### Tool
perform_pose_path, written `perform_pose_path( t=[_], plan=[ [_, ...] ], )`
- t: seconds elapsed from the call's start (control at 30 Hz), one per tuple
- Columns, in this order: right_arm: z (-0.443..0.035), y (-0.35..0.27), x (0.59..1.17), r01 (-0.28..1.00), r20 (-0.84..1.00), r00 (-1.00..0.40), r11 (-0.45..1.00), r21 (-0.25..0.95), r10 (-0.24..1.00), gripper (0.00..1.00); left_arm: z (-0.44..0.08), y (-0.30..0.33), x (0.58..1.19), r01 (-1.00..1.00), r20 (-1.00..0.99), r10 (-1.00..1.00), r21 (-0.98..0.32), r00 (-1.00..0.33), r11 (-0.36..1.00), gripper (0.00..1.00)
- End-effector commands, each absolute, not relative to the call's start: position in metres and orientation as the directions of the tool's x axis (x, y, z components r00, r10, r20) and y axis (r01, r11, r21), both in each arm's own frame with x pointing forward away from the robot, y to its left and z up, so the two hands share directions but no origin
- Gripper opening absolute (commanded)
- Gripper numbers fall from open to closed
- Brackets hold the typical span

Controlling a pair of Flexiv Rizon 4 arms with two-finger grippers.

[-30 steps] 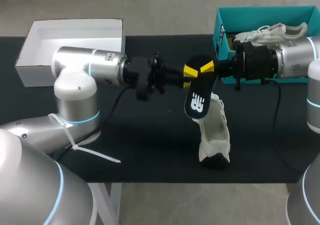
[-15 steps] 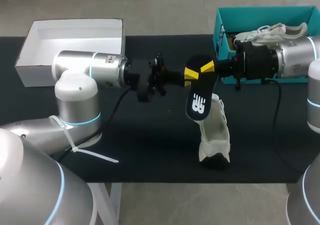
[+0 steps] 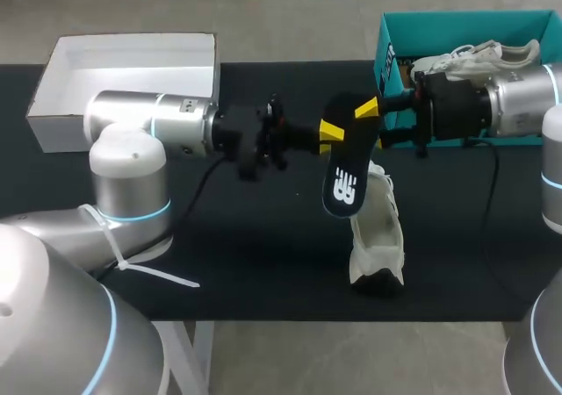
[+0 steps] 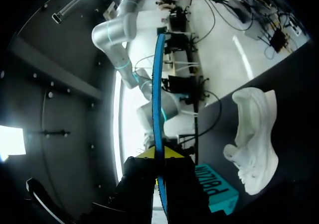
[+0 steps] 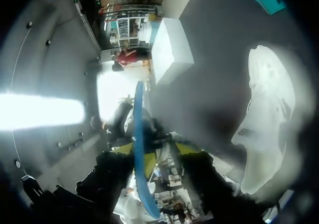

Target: Take the shoe out of the shoebox, open the shoe tongue, remove and reinsert the insole, then place the shoe into the shoebox

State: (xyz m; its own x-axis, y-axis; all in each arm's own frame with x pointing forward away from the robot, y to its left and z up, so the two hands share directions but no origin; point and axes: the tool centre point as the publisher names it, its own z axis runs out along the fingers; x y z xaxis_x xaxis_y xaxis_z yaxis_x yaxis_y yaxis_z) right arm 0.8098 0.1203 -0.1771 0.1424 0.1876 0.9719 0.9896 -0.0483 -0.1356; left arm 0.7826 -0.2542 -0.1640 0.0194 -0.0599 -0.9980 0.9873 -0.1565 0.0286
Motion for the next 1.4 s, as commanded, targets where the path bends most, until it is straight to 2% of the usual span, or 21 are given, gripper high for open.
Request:
perform_pose_path(
  t=[0.03, 0.23, 0.4, 0.47, 0.67, 0.7, 0.73, 1.27, 1.4],
  plan=[
    [-0.173, 0.094, 0.799, 0.987, 0.96, 0.139, -0.108, -0.116, 0.242, 1.0, -0.165, -0.247, 0.778, 0.989, -0.998, -0.064, 0.025, 0.016, -0.146, 0.0],
    [-0.172, 0.06, 0.794, 0.989, 0.943, 0.115, -0.126, -0.079, 0.312, 1.0, -0.167, -0.244, 0.775, 0.99, -0.998, -0.069, 0.015, 0.005, -0.144, 0.0],
    [-0.169, 0.042, 0.791, 0.998, 0.921, 0.013, -0.068, 0.015, 0.389, 1.0, -0.167, -0.243, 0.773, 0.99, -0.997, -0.078, 0.009, -0.002, -0.142, 0.0],
    [-0.166, 0.035, 0.791, 0.998, 0.913, -0.03, -0.032, 0.047, 0.407, 1.0, -0.168, -0.244, 0.772, 0.99, -0.997, -0.076, 0.007, -0.004, -0.142, 0.0],
    [-0.149, 0.013, 0.782, 0.966, 0.798, -0.252, 0.191, 0.174, 0.547, 1.0, -0.17, -0.246, 0.769, 0.99, -0.998, -0.067, -0.004, -0.013, -0.143, 0.0],
    [-0.146, 0.009, 0.783, 0.977, 0.755, -0.211, 0.106, 0.186, 0.621, 1.0, -0.171, -0.246, 0.769, 0.99, -0.998, -0.066, -0.005, -0.014, -0.142, 0.0],
    [-0.141, 0.005, 0.785, 0.98, 0.759, -0.196, 0.093, 0.176, 0.621, 1.0, -0.172, -0.246, 0.769, 0.99, -0.998, -0.063, -0.007, -0.016, -0.141, 0.0],
    [-0.141, 0.005, 0.785, 0.98, 0.759, -0.196, 0.093, 0.176, 0.621, 1.0, -0.163, -0.255, 0.758, 0.994, -0.998, -0.037, -0.046, -0.05, -0.101, 0.0],
    [-0.144, -0.002, 0.758, 0.972, 0.703, -0.229, 0.124, 0.197, 0.674, 1.0, -0.162, -0.253, 0.757, 0.994, -0.998, -0.032, -0.049, -0.052, -0.097, 0.0]
  ],
)
